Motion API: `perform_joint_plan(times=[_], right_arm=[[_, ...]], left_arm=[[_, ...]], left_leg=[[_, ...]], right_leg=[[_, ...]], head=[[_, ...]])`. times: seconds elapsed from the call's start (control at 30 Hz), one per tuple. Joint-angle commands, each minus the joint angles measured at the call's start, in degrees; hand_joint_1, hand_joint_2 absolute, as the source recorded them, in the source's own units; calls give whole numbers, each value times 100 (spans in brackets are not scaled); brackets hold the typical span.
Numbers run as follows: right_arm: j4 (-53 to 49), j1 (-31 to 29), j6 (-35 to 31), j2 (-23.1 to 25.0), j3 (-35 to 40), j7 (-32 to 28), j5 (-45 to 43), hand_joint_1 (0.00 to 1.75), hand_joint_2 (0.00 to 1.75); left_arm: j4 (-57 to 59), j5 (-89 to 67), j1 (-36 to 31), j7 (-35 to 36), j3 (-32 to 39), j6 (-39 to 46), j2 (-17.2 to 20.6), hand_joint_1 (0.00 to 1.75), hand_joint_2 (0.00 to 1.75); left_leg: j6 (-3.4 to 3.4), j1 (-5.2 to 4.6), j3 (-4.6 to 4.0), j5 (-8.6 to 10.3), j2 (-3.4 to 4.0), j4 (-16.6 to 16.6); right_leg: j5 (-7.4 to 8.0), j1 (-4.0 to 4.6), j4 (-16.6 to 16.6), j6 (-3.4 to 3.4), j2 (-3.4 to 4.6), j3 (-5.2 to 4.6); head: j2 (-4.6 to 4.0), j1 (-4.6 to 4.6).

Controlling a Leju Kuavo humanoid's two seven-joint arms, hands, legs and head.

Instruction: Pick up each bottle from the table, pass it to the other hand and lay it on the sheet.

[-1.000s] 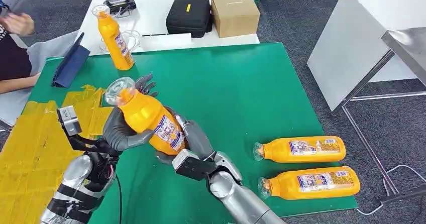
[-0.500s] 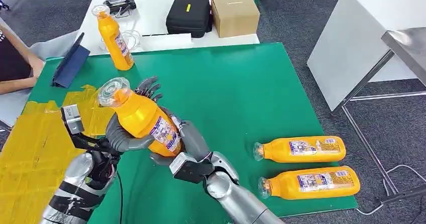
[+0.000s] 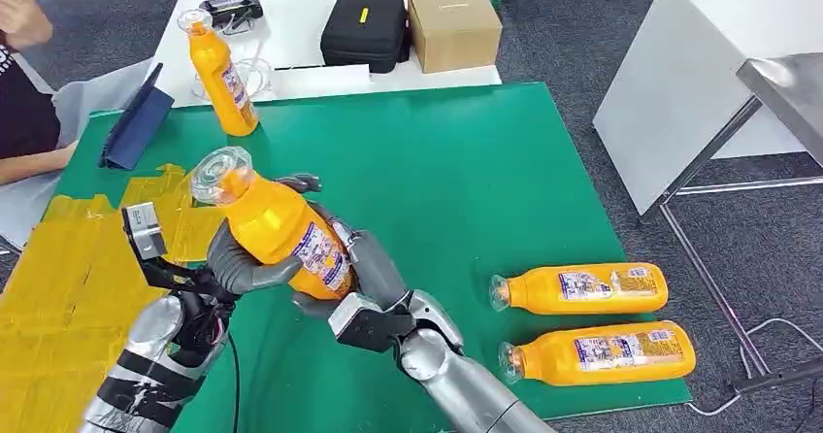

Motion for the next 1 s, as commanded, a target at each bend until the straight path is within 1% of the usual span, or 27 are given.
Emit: perform_joint_plan(times=[0.03, 0.5, 0.73, 0.77, 0.8, 0.83, 0.87, 0.9, 0.93, 1.0], right_arm=[[68, -153, 56, -193, 371, -48, 53, 175, 175], [68, -153, 56, -193, 371, -48, 53, 175, 175], [-36, -64, -70, -199, 284, -48, 70, 175, 175], [-75, -33, -114, -198, 268, -65, 78, 106, 175], [-162, 18, -161, -193, 247, -78, 57, 12, 175], [-271, 67, -181, -207, 240, -84, 37, 0, 175], [-380, 112, -186, -224, 220, -90, -8, 0, 175], [-491, 151, -189, -246, 208, -91, -40, 0, 175], [-642, 201, -215, -280, 181, -82, -68, 0, 175], [-675, 196, -216, -295, 173, -82, -67, 0, 175]], left_arm=[[269, 29, -249, 8, 84, 129, -101, 175, 175], [269, 29, -249, 8, 84, 129, -101, 175, 175], [127, -42, -231, -47, 240, 363, -173, 175, 175], [102, -60, -220, -52, 260, 404, -178, 175, 175], [72, -91, -212, -58, 304, 477, -189, 175, 175], [34, -134, -203, -65, 342, 549, -188, 175, 175], [5, -230, -207, -84, 369, 643, -179, 175, 175], [-28, -400, -218, -131, 392, 778, -160, 175, 175], [-68, -843, -252, -241, 403, 1099, -122, 175, 175], [-79, -837, -287, -241, 421, 1096, -116, 175, 175]], left_leg=[[-3, 7, 7, -3, -12, 2], [-2, 4, 5, -1, -12, 1], [-3, 10, 10, -6, -14, 6], [-2, 6, 5, -3, -14, 3], [-3, 11, 8, -6, -15, 6], [-2, 6, 3, -2, -11, 2], [-4, 11, 10, -7, -15, 6], [-2, 5, 3, -3, -12, 3], [-3, 9, 5, -5, -14, 5], [-3, 8, 1, -4, -16, 7]], right_leg=[[-3, 7, -3, -7, -8, 12], [-2, 5, -2, -6, -8, 9], [-4, 10, -2, -10, -9, 16], [-3, 6, -1, -7, -10, 11], [-4, 11, -2, -10, -10, 15], [-2, 6, -2, -6, -8, 7], [-5, 12, -3, -10, -9, 17], [-3, 6, -1, -6, -8, 7], [-4, 10, -1, -9, -9, 12], [-4, 9, 0, -8, -12, 8]], head=[[0, 0], [0, 0], [0, 0], [0, 0], [0, 0], [0, 0], [0, 0], [0, 0], [0, 0], [0, 0]])
